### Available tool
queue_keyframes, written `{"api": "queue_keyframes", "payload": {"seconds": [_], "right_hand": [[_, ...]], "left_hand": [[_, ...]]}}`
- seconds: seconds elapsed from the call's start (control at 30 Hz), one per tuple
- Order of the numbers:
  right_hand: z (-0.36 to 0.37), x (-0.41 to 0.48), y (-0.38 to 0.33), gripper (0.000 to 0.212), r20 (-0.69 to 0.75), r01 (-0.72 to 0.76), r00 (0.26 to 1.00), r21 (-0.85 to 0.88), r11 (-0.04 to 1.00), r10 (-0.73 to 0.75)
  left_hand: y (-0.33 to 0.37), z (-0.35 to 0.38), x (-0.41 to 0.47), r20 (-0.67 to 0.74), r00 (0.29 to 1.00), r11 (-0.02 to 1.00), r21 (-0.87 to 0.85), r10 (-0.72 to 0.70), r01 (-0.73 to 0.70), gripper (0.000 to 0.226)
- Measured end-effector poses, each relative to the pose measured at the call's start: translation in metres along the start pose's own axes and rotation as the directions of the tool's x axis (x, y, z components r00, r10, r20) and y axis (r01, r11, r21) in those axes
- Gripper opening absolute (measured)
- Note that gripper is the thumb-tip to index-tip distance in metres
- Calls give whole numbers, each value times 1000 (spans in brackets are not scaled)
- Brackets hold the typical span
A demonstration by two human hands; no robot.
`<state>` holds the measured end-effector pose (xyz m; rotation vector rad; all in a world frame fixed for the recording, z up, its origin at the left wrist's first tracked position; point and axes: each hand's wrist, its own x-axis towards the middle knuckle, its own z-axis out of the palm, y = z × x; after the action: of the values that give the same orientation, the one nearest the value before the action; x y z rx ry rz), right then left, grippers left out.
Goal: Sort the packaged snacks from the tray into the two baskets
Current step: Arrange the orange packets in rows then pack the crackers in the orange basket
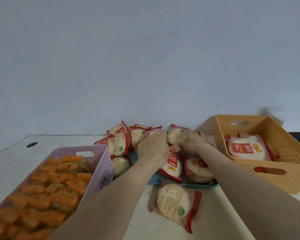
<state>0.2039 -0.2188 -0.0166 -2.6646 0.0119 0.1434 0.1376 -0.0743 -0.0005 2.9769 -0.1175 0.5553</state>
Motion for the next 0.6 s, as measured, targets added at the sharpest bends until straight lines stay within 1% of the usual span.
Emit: {"api": "queue_keyframes", "payload": {"seconds": [0.03,0.07,0.1,0.13,0.17,0.2,0.23,0.27,0.3,0.37,0.43,0.47,0.53,0.57,0.6], "right_hand": [[1,2,-1,70,-3,4,1000,-1,1000,-4],[1,4,-3,67,-13,16,1000,-10,1000,-16],[1,5,-3,62,-17,26,999,-37,999,-27],[1,4,-4,54,-11,29,1000,-59,998,-29],[1,6,-5,44,-21,31,999,-68,997,-32],[2,8,-5,33,-43,24,999,-71,997,-27],[1,8,-6,27,-74,12,997,-61,998,-16],[0,7,-8,27,-117,1,993,-29,1000,-5],[-2,5,-8,30,-167,-7,986,16,1000,10],[-5,1,-6,34,-266,-11,963,73,997,30],[-8,-4,-3,39,-352,2,936,98,995,33],[-9,-6,-1,40,-400,29,917,116,993,20],[-8,-10,-1,42,-506,116,862,169,979,-15],[-8,-12,-3,44,-559,171,829,196,966,-33],[-9,-15,-7,47,-606,237,793,221,946,-57]], "left_hand": [[-7,0,9,-16,1000,999,44,-26,27,38],[-18,2,18,21,996,993,74,-91,90,46],[-27,5,26,104,975,980,62,-196,190,55],[-35,7,30,203,936,957,28,-287,287,63],[-39,12,35,304,889,932,-4,-343,361,67],[-37,18,37,359,866,928,0,-347,372,68],[-31,23,37,376,873,944,14,-311,330,66],[-23,26,38,362,897,962,-2,-255,274,60],[-13,27,36,332,925,975,-52,-187,216,53],[-1,28,37,283,955,979,-155,-82,130,42],[-2,24,40,201,979,965,-252,-21,73,37],[-6,21,42,133,991,956,-289,-16,54,37],[-20,12,51,-30,996,970,-232,-79,70,39],[-30,10,58,-70,988,982,-145,-135,123,44],[-41,8,64,-52,973,972,-78,-226,222,49]]}}
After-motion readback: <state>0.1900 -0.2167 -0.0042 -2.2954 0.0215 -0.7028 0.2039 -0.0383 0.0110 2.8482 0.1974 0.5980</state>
